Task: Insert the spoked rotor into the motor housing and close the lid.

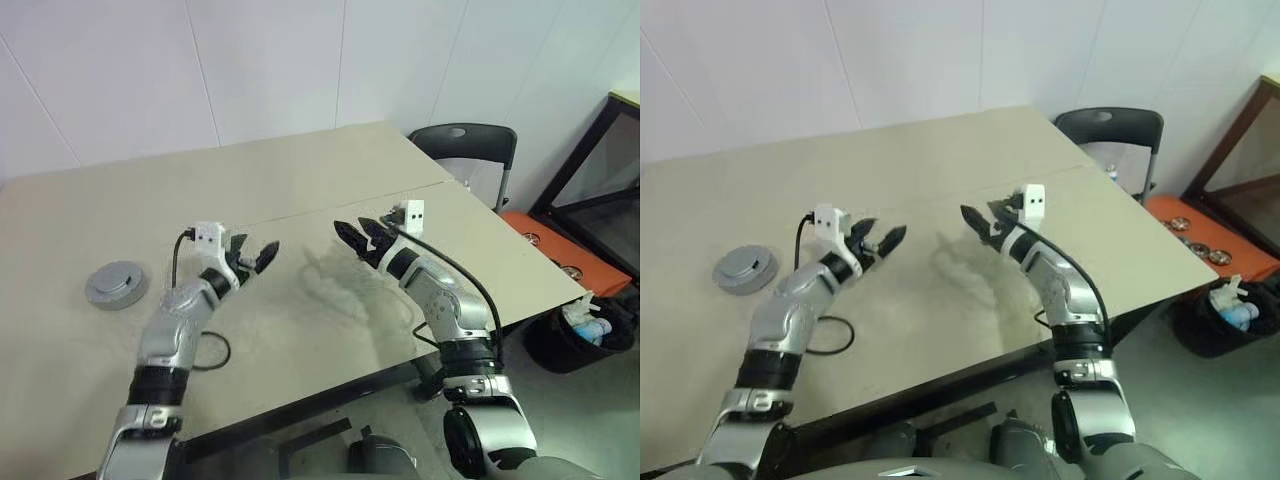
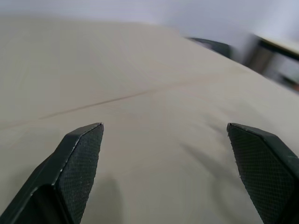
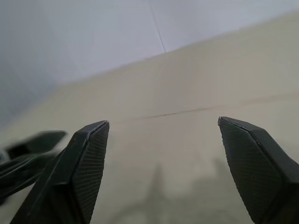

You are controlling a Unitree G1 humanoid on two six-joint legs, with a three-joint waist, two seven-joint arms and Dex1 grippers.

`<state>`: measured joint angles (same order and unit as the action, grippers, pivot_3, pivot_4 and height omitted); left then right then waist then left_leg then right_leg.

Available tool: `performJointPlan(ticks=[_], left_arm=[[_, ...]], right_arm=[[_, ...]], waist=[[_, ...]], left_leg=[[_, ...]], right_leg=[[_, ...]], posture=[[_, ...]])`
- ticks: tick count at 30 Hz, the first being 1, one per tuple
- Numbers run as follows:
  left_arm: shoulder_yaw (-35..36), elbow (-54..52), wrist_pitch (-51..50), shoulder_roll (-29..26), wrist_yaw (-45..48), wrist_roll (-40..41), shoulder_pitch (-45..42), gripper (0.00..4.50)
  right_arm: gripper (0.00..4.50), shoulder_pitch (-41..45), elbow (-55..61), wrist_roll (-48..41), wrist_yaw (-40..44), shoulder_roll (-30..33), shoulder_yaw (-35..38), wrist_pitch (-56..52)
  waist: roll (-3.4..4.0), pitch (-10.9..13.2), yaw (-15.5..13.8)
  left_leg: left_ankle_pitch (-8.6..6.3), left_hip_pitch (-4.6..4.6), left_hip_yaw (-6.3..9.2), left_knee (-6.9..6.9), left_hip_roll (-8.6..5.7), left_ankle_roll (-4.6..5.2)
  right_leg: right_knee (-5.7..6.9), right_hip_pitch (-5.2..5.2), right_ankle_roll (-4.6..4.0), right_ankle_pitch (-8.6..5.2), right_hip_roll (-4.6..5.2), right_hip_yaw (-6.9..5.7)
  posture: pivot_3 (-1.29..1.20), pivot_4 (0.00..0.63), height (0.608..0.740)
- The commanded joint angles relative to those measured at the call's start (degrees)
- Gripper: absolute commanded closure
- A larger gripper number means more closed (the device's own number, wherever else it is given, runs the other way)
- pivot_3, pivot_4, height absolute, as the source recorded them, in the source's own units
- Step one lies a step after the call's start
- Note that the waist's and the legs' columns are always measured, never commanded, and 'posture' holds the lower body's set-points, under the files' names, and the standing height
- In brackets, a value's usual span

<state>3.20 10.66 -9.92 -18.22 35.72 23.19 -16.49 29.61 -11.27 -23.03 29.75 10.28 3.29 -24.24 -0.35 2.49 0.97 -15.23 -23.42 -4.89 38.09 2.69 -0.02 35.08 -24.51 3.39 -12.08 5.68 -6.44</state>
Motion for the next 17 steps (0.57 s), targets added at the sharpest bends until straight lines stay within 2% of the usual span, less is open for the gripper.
performJointPlan(ticks=[1, 7, 17], left_arm=[[3.1, -1.8, 5.1, -1.5, 7.6, 3.4, 1.6, 0.00], [5.8, -3.1, 4.7, -3.9, 9.8, 4.4, 2.6, 0.00], [5.6, -8.2, 0.8, -3.9, 11.4, 6.9, 3.3, 0.00]], right_arm=[[0.03, -1.5, 7.8, 1.8, 4.5, 3.4, -3.2, 1.8], [0.03, -2.8, 13.1, 1.4, 9.6, 8.3, -6.1, -1.7], [0.03, -2.6, 13.3, 2.0, 11.7, 10.7, -6.5, -2.0]], waist=[[0.00, 0.0, -0.2], [0.01, 0.0, -0.2], [0.01, 0.0, -0.3]], left_leg=[[0.00, 0.00, 0.01, 0.00, 0.01, 0.00], [0.01, 0.04, 0.16, 0.10, 0.11, 0.00], [0.01, 0.03, 0.14, 0.10, 0.06, 0.01]], right_leg=[[0.00, 0.00, -0.01, -0.01, 0.00, 0.00], [0.02, 0.03, -0.02, -0.03, 0.00, 0.01], [0.01, 0.04, -0.11, 0.03, -0.02, 0.01]], posture=[[0.00, 0.000, 0.740], [0.00, 0.000, 0.740], [0.00, 0.000, 0.740]])
